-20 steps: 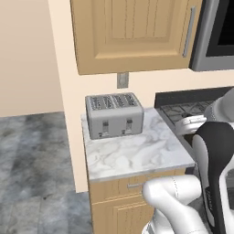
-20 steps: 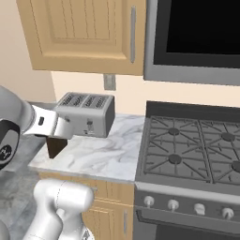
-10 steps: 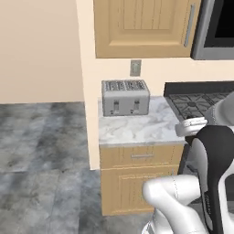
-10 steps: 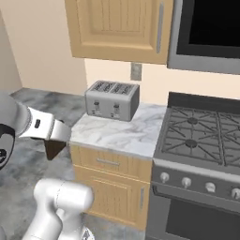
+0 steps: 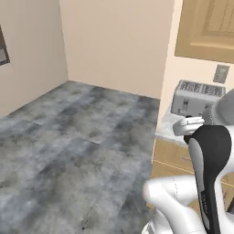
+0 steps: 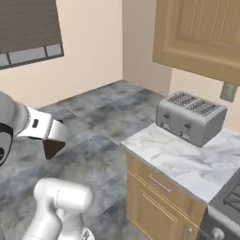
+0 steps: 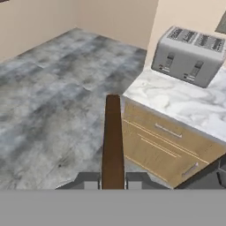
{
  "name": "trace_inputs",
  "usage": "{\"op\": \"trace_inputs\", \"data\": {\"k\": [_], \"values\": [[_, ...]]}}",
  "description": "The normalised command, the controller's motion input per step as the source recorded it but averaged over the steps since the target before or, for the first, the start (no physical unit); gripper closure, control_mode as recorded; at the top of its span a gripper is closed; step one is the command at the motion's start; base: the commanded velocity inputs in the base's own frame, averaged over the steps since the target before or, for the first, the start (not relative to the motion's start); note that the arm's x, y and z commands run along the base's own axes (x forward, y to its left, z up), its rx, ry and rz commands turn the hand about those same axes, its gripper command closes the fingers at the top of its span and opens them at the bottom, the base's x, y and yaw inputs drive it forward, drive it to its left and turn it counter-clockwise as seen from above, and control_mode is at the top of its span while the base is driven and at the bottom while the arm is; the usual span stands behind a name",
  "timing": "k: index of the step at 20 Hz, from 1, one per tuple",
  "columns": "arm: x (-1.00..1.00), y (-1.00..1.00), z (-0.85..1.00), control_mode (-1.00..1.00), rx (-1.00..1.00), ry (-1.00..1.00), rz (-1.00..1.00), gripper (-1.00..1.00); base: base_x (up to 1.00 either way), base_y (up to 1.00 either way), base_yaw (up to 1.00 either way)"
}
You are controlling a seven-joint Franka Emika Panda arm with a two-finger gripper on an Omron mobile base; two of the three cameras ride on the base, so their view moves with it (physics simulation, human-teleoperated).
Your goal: Start the toaster. Once the lever pops up, take the bread to the plate on the dining counter.
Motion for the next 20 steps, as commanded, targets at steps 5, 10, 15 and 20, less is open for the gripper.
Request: {"op": "trace_inputs", "data": {"k": [5, 10, 15, 20], "values": [[0.0, 0.0, 0.0, 1.0, 0.0, 0.0, 0.0, 1.0, 0.0, 0.04, 0.9], [0.0, 0.0, 0.0, 1.0, 0.0, 0.0, 0.0, 1.0, 0.05, 0.14, 0.86], [0.0, 0.0, 0.0, 1.0, 0.0, 0.0, 0.0, 1.0, 0.14, 0.24, 0.7], [0.0, 0.0, 0.0, 1.0, 0.0, 0.0, 0.0, 1.0, 0.0, 0.24, 0.55]]}}
